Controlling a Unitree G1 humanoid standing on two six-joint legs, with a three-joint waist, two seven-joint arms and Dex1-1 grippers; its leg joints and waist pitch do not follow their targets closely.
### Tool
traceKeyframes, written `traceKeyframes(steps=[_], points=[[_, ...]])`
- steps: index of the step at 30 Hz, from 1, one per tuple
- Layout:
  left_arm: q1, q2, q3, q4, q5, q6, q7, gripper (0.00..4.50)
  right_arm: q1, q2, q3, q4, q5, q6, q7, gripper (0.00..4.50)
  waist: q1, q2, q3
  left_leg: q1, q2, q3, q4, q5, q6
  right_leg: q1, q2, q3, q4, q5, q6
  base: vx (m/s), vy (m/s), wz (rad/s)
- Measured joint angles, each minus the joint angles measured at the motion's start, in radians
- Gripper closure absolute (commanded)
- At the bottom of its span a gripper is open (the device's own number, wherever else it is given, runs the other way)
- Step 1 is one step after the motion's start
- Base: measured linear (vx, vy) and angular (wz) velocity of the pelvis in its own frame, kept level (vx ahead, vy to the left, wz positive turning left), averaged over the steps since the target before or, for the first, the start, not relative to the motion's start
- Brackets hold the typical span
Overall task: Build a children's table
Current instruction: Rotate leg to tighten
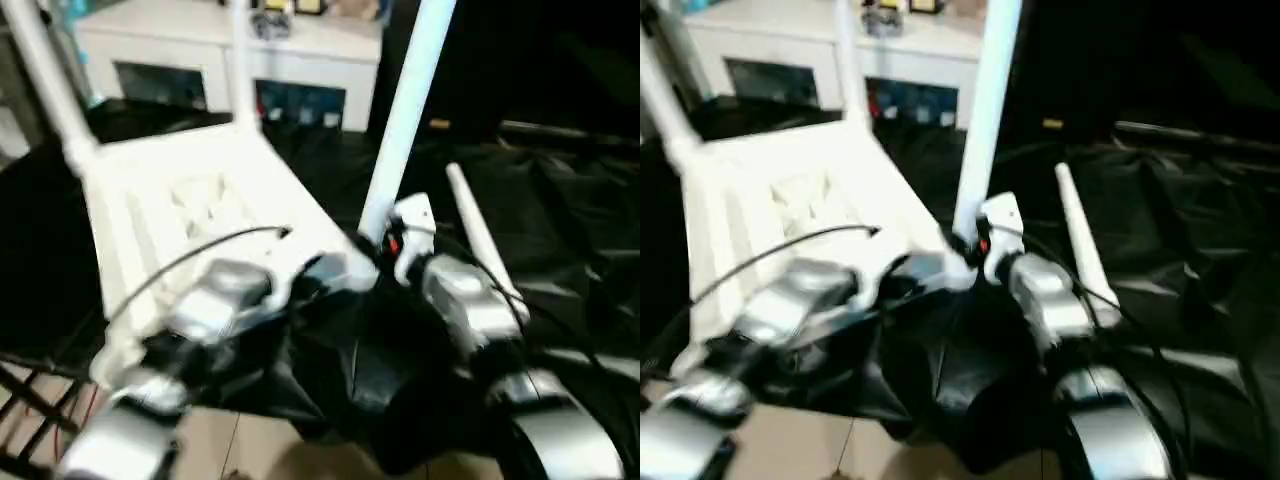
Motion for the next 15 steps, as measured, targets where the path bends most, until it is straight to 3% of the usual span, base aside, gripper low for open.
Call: traceKeyframes(steps=[2, 4, 5, 6, 7, 8, 9, 10, 11, 14, 15], points=[[-0.006, -0.005, 0.000, 0.017, 0.010, 0.000, 0.008, 4.50, -0.011, 0.007, 0.000, 0.021, -0.008, 0.001, -0.016, 2.63, -0.004, 0.002, 0.001, 0.007, 0.002, 0.000, -0.009, 0.000, 0.000, 0.003, -0.001, -0.008, -0.010, 0.000, 0.000, 0.000, 0.000, 0.00], [-0.008, -0.004, 0.000, 0.023, 0.016, 0.000, 0.013, 4.50, -0.026, 0.015, 0.000, 0.041, -0.018, 0.001, -0.022, 2.63, -0.005, 0.005, 0.004, 0.015, 0.003, 0.002, -0.020, 0.000, 0.000, 0.014, -0.002, -0.020, -0.016, -0.003, -0.005, 0.000, 0.000, 0.00], [-0.012, -0.003, 0.000, 0.025, 0.017, 0.000, 0.013, 4.50, -0.029, 0.016, 0.000, 0.042, -0.025, 0.001, -0.022, 2.63, 0.003, 0.013, 0.009, 0.011, 0.007, 0.005, -0.028, 0.000, 0.000, 0.019, 0.000, -0.025, 0.003, -0.016, -0.017, -0.055, -0.033, 0.01], [-0.014, -0.007, -0.003, 0.030, 0.021, 0.003, 0.014, 4.50, -0.025, 0.014, -0.003, 0.044, -0.026, 0.001, -0.023, 2.63, 0.016, 0.004, 0.010, 0.014, 0.010, 0.027, -0.037, 0.000, 0.000, 0.013, -0.003, -0.010, 0.077, -0.067, -0.046, -0.019, -0.090, 0.26], [-0.014, -0.009, -0.002, 0.030, 0.025, 0.002, 0.016, 4.50, -0.024, 0.014, -0.005, 0.045, -0.027, 0.000, -0.022, 2.63, 0.036, -0.024, 0.003, 0.025, 0.010, 0.061, -0.040, 0.001, -0.001, 0.014, -0.004, 0.027, 0.105, -0.078, -0.030, 0.025, -0.202, 0.18], [-0.016, -0.003, 0.001, 0.029, 0.026, 0.000, 0.018, 4.50, -0.035, 0.018, -0.005, 0.054, -0.030, 0.000, -0.022, 2.63, 0.048, -0.051, -0.001, 0.030, 0.004, 0.061, -0.018, -0.011, -0.007, -0.007, -0.002, 0.047, 0.111, -0.067, -0.013, 0.076, -0.184, 0.13], [-0.016, -0.004, 0.000, 0.029, 0.026, 0.001, 0.018, 4.50, -0.041, 0.018, -0.005, 0.062, -0.034, 0.000, -0.022, 2.63, 0.059, -0.042, -0.002, 0.029, 0.006, 0.036, 0.011, -0.036, 0.008, -0.006, 0.001, 0.040, 0.111, -0.067, -0.012, 0.085, -0.118, -0.35], [-0.015, -0.006, -0.001, 0.031, 0.026, 0.004, 0.018, 4.50, -0.044, 0.019, -0.005, 0.066, -0.036, 0.000, -0.022, 2.63, 0.070, -0.032, -0.005, 0.030, 0.002, 0.008, 0.026, -0.042, 0.018, -0.005, 0.002, 0.027, 0.108, -0.067, -0.012, 0.107, 0.008, -0.38], [-0.017, -0.007, 0.000, 0.032, 0.023, 0.005, 0.018, 4.50, -0.053, 0.019, -0.008, 0.076, -0.038, -0.004, -0.022, 2.64, 0.075, -0.004, -0.020, 0.028, 0.002, -0.013, 0.016, -0.014, -0.029, -0.007, 0.004, 0.009, 0.101, -0.062, -0.016, 0.107, 0.008, -0.38], [-0.020, -0.008, 0.001, 0.033, 0.022, 0.005, 0.018, 4.50, -0.066, 0.019, -0.010, 0.094, -0.040, -0.009, -0.022, 2.64, 0.062, -0.016, -0.026, 0.026, 0.004, -0.001, 0.007, -0.013, -0.029, -0.012, 0.009, 0.019, 0.086, -0.018, -0.026, 0.026, 0.002, -0.02], [-0.020, -0.007, 0.001, 0.033, 0.022, 0.005, 0.018, 4.50, -0.066, 0.021, -0.012, 0.095, -0.042, -0.009, -0.022, 2.64, 0.059, -0.015, -0.026, 0.027, 0.003, 0.000, 0.006, -0.014, -0.029, -0.011, 0.009, 0.020, 0.085, -0.018, -0.025, 0.000, 0.000, 0.00]])
